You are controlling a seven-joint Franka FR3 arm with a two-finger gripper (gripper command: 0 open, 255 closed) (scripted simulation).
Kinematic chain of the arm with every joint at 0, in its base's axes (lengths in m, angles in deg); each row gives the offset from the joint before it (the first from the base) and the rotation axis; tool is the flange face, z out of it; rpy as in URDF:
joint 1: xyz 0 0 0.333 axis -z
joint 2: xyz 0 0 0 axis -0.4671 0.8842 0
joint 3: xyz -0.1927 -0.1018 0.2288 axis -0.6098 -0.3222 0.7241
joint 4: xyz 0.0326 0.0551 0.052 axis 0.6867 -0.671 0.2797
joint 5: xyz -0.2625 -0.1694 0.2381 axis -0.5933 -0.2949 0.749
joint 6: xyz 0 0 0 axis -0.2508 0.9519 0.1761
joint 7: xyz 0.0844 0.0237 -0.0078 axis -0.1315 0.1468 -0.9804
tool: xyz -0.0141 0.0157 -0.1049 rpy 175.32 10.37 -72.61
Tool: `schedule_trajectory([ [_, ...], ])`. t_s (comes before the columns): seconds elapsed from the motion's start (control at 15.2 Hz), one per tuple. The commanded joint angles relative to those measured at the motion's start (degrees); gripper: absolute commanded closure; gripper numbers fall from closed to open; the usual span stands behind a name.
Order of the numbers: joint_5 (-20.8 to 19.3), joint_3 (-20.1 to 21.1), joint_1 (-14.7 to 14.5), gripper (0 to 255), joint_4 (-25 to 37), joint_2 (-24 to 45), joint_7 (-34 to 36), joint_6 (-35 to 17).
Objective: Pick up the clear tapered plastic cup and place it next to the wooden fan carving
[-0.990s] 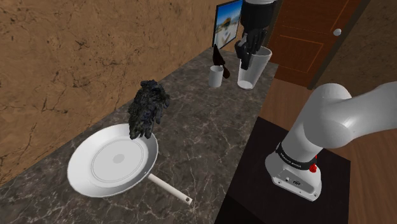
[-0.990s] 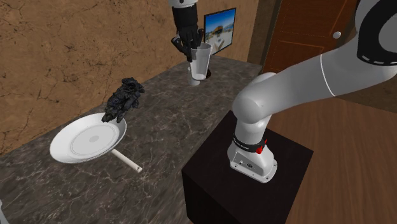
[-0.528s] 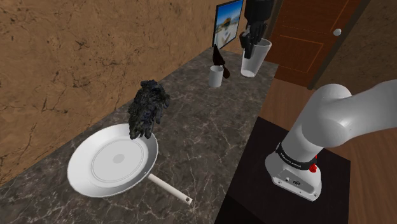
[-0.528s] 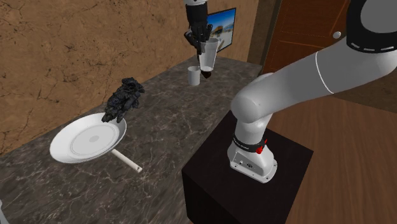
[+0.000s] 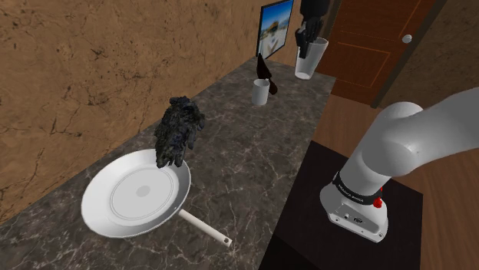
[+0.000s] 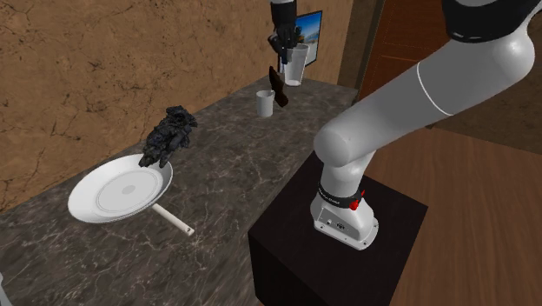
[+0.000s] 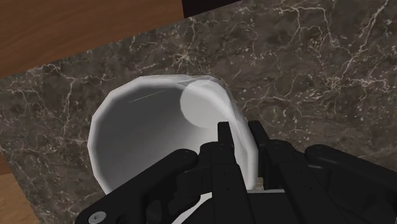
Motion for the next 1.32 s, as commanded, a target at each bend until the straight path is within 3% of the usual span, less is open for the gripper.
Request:
schedule_trajectory([
  [0.0,-1.4,-2.5,0.8,255,1.6,2.0,-2.8,-1.0],
  [0.66,-2.9,-14.0,2.5,255,14.3,17.2,-15.5,-6.1],
  [0.99,-0.2,-19.6,3.2,255,23.2,26.7,-22.8,-7.7],
  [1.25,4.2,-23.7,4.5,255,31.7,35.6,-29.4,-8.1],
])
